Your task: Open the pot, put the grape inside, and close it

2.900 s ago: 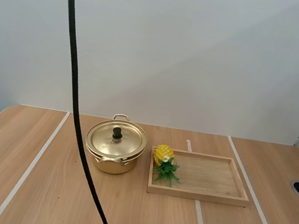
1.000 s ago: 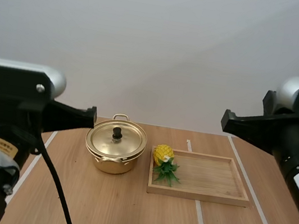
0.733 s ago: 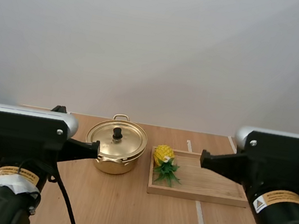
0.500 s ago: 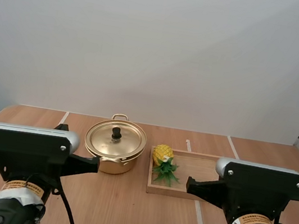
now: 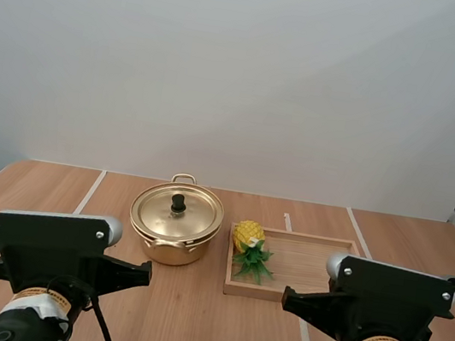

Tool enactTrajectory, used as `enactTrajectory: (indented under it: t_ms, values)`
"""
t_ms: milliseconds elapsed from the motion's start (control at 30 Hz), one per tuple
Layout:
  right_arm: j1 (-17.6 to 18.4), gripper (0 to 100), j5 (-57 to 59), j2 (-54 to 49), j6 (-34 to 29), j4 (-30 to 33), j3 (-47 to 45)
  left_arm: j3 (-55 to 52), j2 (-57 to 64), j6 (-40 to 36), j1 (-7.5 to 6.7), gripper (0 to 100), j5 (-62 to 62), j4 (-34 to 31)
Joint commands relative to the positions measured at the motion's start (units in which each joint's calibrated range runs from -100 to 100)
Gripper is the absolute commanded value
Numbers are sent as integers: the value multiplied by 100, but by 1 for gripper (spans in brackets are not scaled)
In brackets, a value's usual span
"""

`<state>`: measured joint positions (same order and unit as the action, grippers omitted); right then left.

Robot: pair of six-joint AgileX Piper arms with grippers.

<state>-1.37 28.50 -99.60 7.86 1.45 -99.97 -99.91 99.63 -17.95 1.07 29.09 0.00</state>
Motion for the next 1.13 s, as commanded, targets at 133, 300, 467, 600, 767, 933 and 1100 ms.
enactTrajectory:
  t_ms: [133,300,467,600,767,933,1100]
  values:
    - [-22,0,316,-40,585,-453,-3,-9,37,67,28,0,230,145]
    - [-47,0,316,-40,584,-453,-3,-9,37,70,28,0,247,145]
    - [-45,0,316,-40,554,-453,-3,-9,37,70,28,0,247,145]
    - [-45,0,300,-40,554,-453,-3,-9,37,70,28,0,247,145]
    - [-45,0,300,-40,554,-453,-3,-9,37,70,28,0,247,145]
    - [-45,0,300,-40,554,-453,-3,-9,37,70,28,0,247,145]
    - [-45,0,300,-40,554,-453,-3,-9,37,70,28,0,247,145]
